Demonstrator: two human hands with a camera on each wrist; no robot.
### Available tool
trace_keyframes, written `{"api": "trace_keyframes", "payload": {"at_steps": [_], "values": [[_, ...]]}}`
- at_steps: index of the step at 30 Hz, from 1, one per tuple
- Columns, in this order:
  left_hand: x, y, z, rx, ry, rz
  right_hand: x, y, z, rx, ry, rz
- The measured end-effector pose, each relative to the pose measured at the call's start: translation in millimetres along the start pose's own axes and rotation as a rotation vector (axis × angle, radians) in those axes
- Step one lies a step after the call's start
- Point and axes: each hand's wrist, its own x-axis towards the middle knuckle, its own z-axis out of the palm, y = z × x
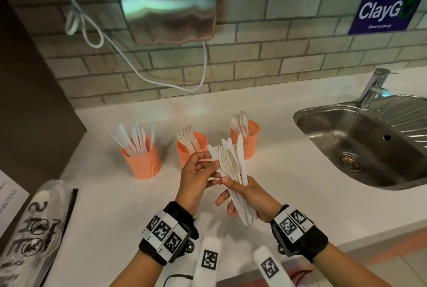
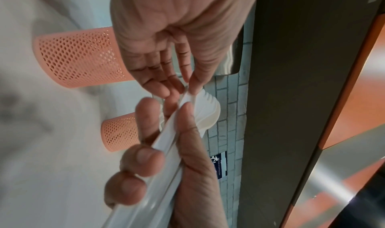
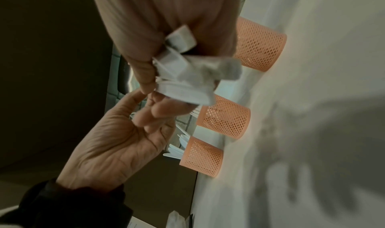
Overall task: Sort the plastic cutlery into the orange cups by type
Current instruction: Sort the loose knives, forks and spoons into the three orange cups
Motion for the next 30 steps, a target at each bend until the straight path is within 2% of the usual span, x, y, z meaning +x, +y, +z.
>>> {"api": "trace_keyframes", "payload": {"at_steps": [6, 11, 14, 21, 30], "values": [[2.7, -2.6, -1.7, 0.003, 0.154, 0.120, -0.4, 6.0, -1.9, 0.041, 0.040, 0.032], [5.7, 11.0, -8.7, -0.167, 0.227, 0.086, -4.4, 8.2, -5.5, 0.081, 0.056, 0.050], [10.5, 17.8, -16.2, -0.090, 0.256, 0.094, -6.2, 9.4, -7.8, -0.007, 0.044, 0.025], [-1.5, 28.0, -14.8, 0.248, -0.103, 0.109, -11.2, 11.9, -9.7, -0.059, -0.110, 0.078], [-2.3, 31.9, -12.2, 0.350, -0.158, 0.102, -18.0, 8.9, -12.0, -0.100, -0.178, 0.144]]}}
